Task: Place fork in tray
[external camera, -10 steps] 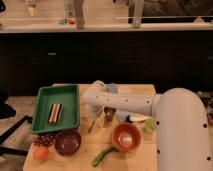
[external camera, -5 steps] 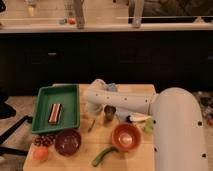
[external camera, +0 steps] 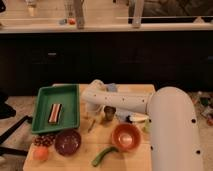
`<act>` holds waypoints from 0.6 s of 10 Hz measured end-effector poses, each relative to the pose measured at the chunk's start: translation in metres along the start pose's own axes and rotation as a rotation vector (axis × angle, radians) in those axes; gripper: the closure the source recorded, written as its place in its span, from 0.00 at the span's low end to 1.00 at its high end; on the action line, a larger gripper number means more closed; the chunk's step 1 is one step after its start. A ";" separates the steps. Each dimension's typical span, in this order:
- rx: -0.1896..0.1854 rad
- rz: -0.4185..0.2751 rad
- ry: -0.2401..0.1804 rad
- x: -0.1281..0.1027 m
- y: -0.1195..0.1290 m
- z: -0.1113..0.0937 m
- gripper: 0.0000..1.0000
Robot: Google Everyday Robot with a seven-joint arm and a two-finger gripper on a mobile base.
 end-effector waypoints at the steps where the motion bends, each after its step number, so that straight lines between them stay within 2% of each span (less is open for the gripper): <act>1: -0.001 0.000 0.001 0.000 0.000 -0.001 0.43; 2: -0.002 -0.001 0.001 0.000 0.000 -0.002 0.44; 5: -0.007 -0.004 0.015 0.004 0.003 -0.001 0.69; 6: -0.008 -0.002 0.016 0.005 0.004 -0.002 0.72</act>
